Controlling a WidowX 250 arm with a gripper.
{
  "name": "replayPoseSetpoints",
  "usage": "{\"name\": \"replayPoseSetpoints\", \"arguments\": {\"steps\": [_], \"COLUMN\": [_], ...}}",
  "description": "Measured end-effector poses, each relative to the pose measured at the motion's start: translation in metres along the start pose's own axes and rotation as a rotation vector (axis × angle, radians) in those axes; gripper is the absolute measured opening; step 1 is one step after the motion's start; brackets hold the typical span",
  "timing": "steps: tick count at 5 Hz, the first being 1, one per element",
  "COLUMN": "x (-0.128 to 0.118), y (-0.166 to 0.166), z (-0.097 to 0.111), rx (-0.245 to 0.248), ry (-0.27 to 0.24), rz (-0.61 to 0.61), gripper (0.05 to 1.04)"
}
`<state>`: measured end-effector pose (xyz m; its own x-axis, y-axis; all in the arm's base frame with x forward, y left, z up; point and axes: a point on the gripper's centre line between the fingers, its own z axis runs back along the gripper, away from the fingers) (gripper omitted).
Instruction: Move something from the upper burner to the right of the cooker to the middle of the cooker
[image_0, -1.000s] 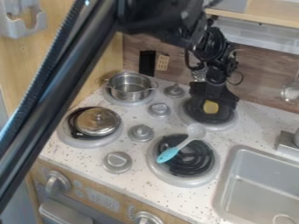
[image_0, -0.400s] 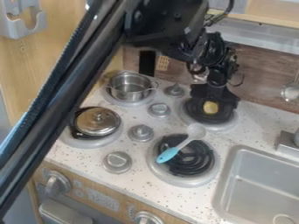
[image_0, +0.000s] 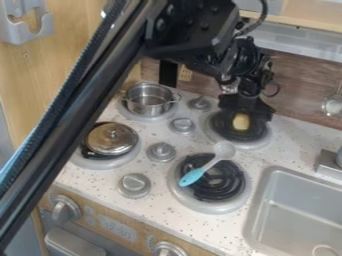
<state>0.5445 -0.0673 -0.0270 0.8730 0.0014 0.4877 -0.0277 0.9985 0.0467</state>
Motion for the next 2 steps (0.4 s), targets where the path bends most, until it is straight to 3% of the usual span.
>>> {"name": "replayPoseSetpoints", "arguments": {"steps": [1, 2], "x": [0.0, -0.0079], "y": [0.0007, 0.0029], "z": [0.0, 0.001], "rx": [0.004, 0.008], "ry": [0.0, 0.021], "rz": [-0.023, -0.066], "gripper": [0.568, 0.567]}}
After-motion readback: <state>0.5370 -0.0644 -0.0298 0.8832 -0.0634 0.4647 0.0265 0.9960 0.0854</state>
